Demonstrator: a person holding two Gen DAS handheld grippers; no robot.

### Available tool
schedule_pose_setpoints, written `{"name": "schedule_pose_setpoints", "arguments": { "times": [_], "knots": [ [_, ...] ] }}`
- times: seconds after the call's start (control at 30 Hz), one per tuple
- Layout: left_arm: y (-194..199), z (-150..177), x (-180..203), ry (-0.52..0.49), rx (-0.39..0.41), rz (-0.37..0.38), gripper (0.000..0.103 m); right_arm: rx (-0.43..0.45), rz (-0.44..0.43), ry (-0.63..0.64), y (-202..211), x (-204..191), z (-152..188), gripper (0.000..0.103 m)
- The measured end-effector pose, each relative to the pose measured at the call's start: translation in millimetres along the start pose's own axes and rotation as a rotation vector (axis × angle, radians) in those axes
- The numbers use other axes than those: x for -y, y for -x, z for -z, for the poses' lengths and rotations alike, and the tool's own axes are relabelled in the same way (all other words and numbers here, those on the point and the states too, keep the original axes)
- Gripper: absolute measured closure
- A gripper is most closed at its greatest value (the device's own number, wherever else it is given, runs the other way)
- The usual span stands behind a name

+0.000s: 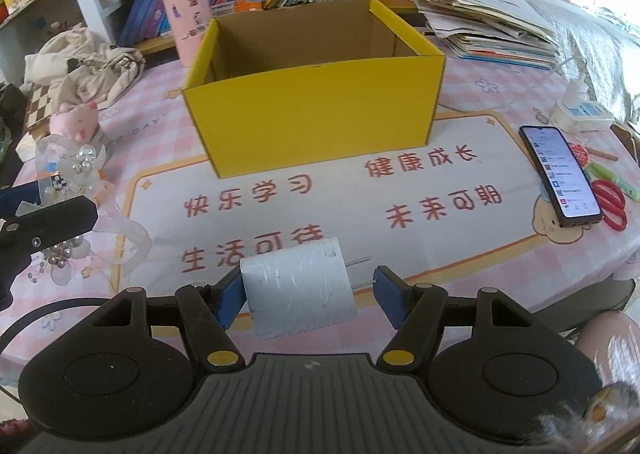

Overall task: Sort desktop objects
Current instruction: 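Carry the charger and pearl bag over the yellow box with both grippers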

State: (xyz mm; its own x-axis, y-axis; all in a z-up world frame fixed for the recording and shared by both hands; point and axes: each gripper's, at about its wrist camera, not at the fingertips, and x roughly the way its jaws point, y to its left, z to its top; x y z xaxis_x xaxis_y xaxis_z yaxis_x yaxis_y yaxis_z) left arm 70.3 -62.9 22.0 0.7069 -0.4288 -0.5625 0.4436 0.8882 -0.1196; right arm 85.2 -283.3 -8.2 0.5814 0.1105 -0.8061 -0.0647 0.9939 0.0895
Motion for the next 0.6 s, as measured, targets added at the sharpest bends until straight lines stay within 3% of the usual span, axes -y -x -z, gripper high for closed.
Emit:
{"name": "schedule_pose_setpoints", "arguments": {
  "times": [0.6],
  "knots": [
    [-30,-14,22,-0.002,-0.034,-0.002,0.056,-0.030,-0.009,-0.005,-11,35,-11,0.037]
  ]
}}
